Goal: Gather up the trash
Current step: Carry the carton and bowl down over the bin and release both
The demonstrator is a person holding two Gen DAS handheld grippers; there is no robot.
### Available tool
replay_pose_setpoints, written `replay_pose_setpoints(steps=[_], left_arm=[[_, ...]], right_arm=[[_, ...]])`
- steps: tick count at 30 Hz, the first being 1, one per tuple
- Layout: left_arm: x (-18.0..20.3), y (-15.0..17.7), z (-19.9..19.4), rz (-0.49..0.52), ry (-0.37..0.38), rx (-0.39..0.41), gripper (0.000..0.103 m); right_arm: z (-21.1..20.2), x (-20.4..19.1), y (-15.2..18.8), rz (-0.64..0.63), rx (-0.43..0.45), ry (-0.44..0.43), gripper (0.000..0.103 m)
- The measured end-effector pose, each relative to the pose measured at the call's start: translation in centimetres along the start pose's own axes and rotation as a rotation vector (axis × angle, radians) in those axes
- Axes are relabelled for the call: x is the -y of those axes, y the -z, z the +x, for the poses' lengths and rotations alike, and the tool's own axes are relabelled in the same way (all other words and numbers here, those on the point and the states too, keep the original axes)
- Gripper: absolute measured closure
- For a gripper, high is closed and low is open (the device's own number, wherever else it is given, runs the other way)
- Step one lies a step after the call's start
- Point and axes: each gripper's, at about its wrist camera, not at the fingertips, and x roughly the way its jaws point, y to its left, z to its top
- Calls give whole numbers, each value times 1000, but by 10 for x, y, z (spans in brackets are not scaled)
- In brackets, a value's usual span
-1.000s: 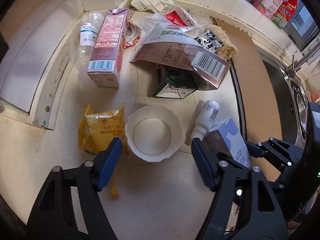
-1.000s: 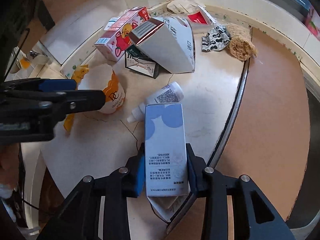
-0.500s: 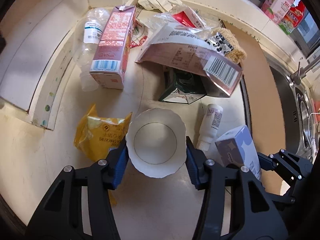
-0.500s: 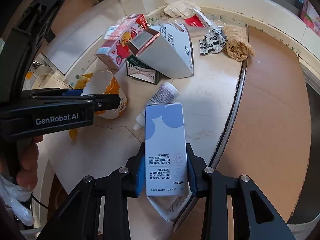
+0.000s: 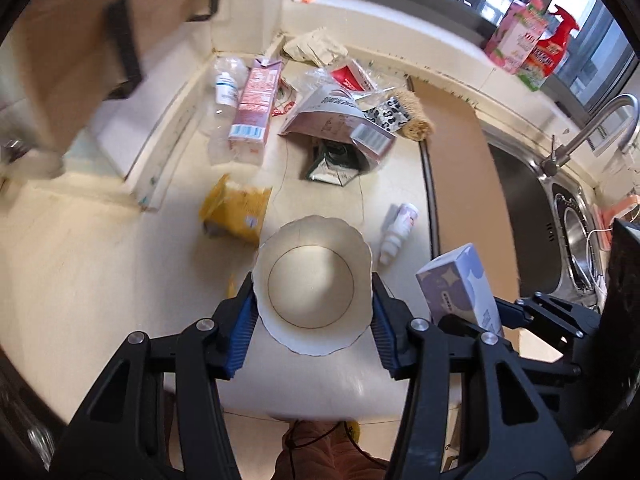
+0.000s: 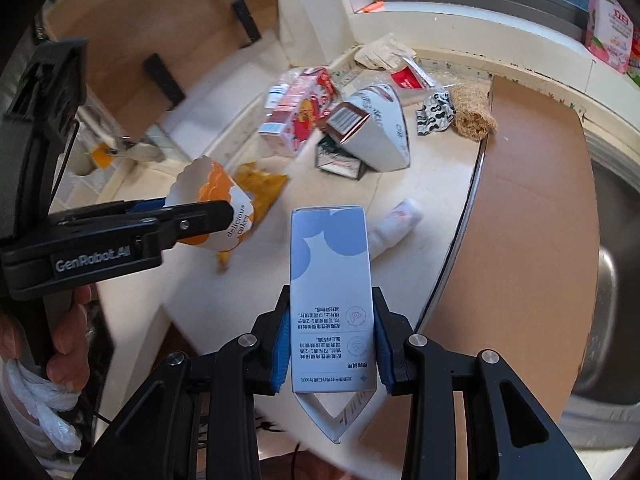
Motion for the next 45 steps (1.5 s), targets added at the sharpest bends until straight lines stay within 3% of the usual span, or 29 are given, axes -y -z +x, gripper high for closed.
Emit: replay_pose_setpoints(steps=[5,10,14,21,25,33,41,43,45], left_arm=[[1,57,-47,-41,-6,33,55],[4,131,-69,-69,-27,32,54],[6,191,-69,-96,-47,13,54],[-1,275,-33,-133,-73,-58,54],[-10,311,-4,-132,-84,-84,54],[-43,375,96,-102,-123,-144,53],[-78,407,178,-111,-106,-190,50],[-84,409,191,-109,-106,-203,44],[-90,416,199,-110,-107,-210,33]], right_arm=[[-21,-12,38,-37,-6,-27,68],[-35,-21,95,-49,-45,-67,68],[-41,-29,141,-64,-76,-92,68],[-21,-45,220,-111,-126,-98,68],[16,-42,258,-93,-162,-91,68],[146,-19,331,-10,-242,-53,68],[265,-7,375,-4,-271,23,67],[286,-4,378,2,-279,22,58],[300,-3,383,5,-278,32,38]])
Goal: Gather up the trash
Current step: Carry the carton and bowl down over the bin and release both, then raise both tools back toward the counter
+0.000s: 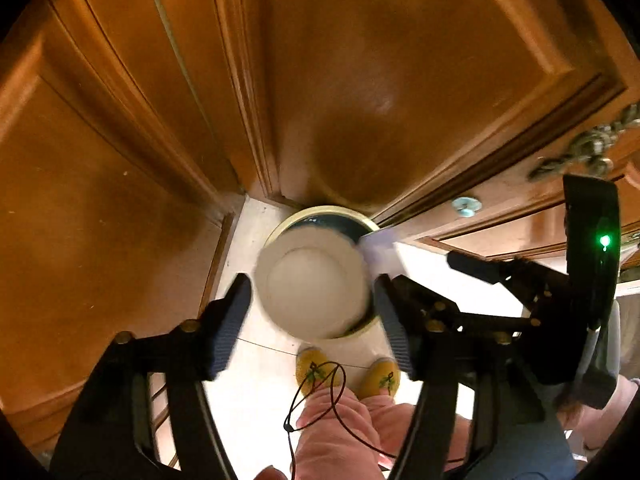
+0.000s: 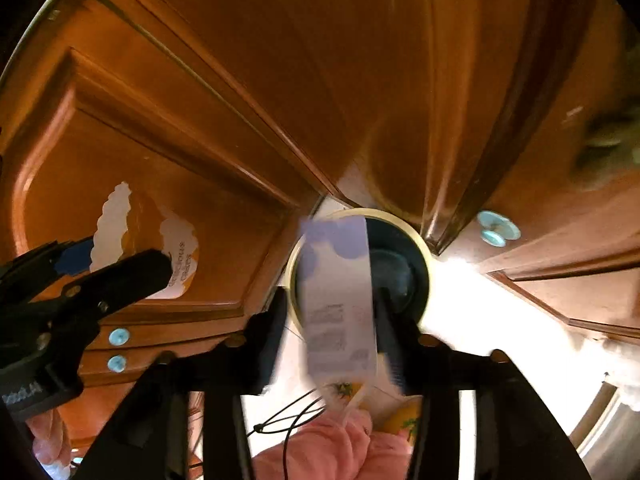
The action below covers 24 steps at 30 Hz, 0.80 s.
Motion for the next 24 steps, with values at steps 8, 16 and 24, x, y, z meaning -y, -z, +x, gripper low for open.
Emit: replay_pose_setpoints(steps=[8,16,24], left_arm=[[-15,-5,12,-24,8,-7,17],[-16,-27,-5,-43,42,4,17],[-3,-33,-72,-34,54,43,17]], right_arm=[[18,1,-10,-30,2,44,16],[3,-4,-35,-18,-25,38,13],[-71,-20,-27,-15,9,30,13]])
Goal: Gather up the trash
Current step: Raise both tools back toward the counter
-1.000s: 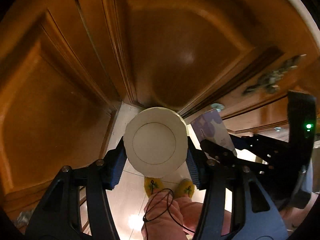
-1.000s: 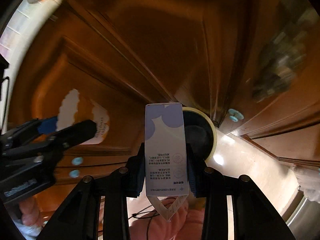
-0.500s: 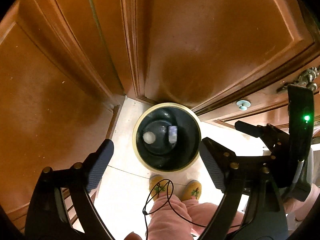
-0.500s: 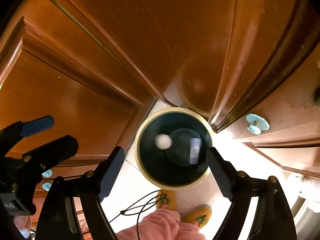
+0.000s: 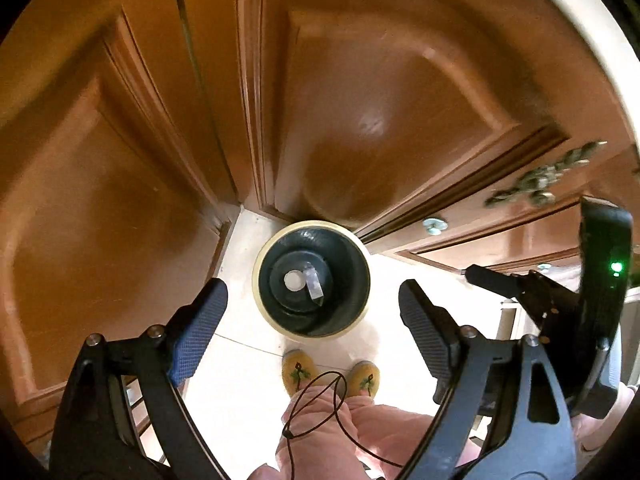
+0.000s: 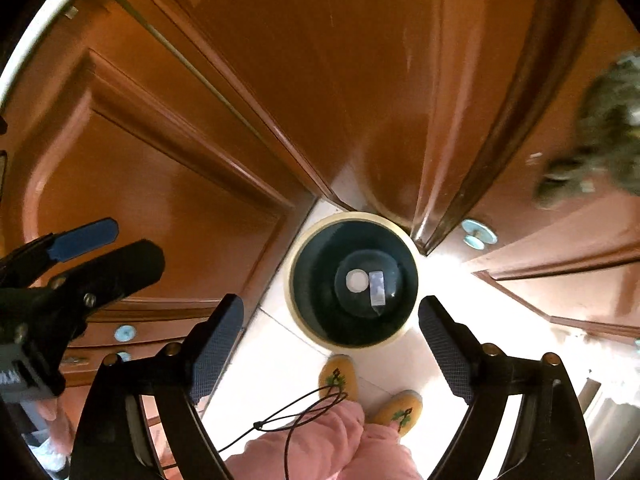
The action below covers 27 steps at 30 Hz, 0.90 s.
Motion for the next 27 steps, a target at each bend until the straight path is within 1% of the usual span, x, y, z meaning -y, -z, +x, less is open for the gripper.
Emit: replay_pose_setpoints(steps=[2,6,9,15,19,24,27], left_arm=[[7,-3,-25,17,-5,17,17],[26,-15,-93,69,2,73,17],[44,-28,-145,112,-4,138,17],[74,-62,-237,167,23,255,17],[84,-85,-280,188,27,315,17],[90,-123,-319,182,76,346,17],[89,-138,-341,181,77,380,17]], right_arm=[[-25,-6,0,-5,18,2,13],[-86,-15,-3,-7,57,5,13],[-149,-23,-9,-16,107,16,13],[-268,-45,-34,-27,233,27,13],[-328,-56,-49,-36,297,45,13],[-384,-62,-70,-34,396,81,13],[-414,-65,-86,-39,461,110,13]])
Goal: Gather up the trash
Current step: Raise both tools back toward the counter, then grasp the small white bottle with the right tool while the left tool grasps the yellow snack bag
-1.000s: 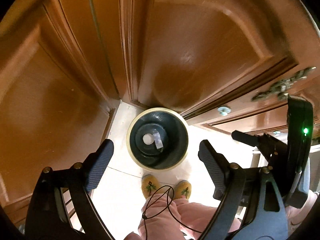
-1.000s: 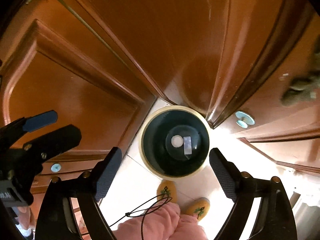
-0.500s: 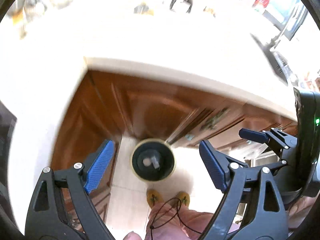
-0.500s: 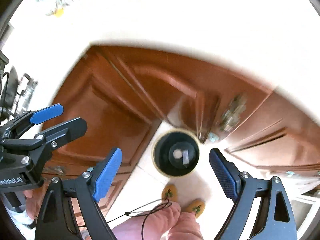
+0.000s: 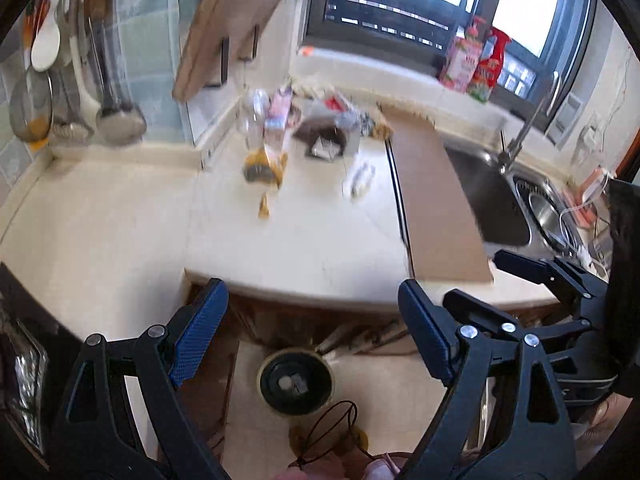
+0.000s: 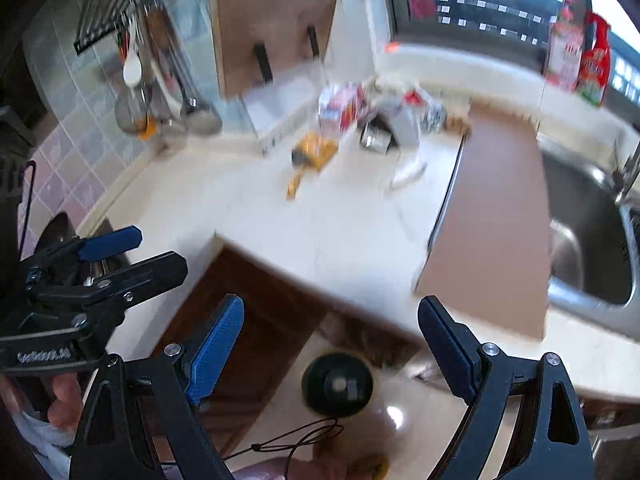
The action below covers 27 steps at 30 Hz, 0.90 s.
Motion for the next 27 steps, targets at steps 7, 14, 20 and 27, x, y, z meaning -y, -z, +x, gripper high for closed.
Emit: replay_pose_setpoints(steps=[7,14,20,27], left_arm=[[-8,-46,25,28,-8,22,17],[-23,-79,82,12,-56,13,17],[-36,-100,142,-28,-107,-3,17],[-53,-125,216,-89,-130,-42,17]], right_arm=[[-10,7,-53,-5,50,86,13],[45,44,-84,53,6,97,14],[124,91,-108,123,-72,37,27],[226,128,-136,179,-176,-2,36]])
